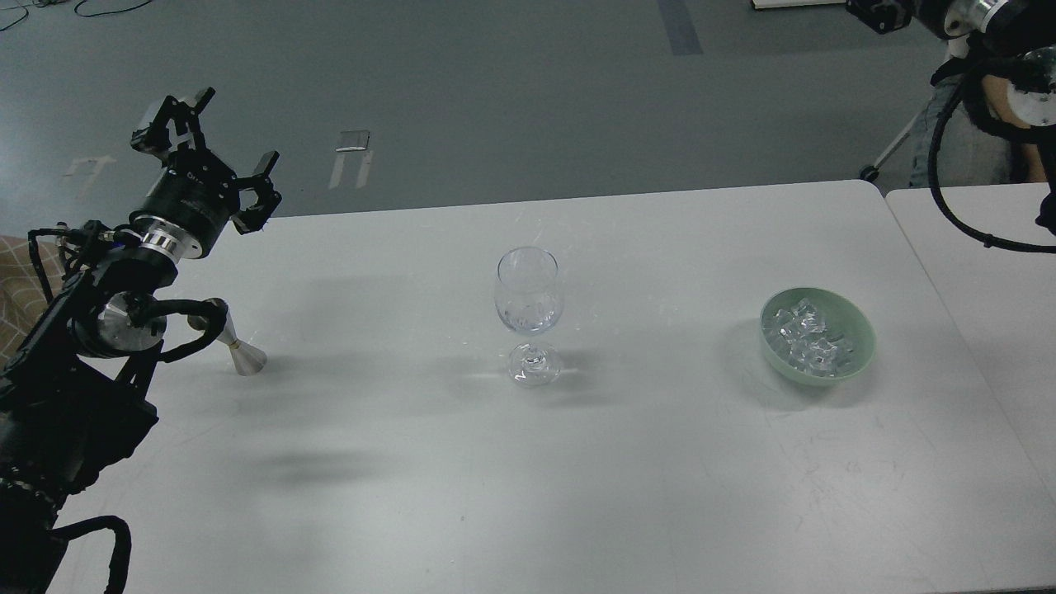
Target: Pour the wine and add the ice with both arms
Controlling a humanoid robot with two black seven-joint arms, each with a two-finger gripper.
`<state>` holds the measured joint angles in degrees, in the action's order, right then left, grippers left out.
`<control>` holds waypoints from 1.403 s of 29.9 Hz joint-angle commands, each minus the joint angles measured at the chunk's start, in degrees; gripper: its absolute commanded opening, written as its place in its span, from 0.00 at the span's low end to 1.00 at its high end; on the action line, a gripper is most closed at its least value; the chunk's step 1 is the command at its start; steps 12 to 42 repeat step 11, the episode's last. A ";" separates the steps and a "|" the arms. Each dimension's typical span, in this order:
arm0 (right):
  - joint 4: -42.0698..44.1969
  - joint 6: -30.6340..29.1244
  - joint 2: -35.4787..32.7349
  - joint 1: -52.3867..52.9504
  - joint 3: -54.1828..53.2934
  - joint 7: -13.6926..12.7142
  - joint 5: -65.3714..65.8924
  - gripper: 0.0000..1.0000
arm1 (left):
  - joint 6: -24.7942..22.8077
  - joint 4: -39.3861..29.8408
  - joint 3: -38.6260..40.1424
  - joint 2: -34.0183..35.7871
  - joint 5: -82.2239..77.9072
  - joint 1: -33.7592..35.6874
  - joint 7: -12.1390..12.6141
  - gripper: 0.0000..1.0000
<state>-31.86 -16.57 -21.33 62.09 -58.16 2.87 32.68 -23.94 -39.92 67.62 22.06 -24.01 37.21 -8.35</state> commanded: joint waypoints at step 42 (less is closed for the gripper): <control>1.80 -4.08 8.41 -8.30 -10.22 5.30 -7.63 1.00 | -0.58 0.29 -0.03 -1.15 7.40 1.37 -0.35 0.99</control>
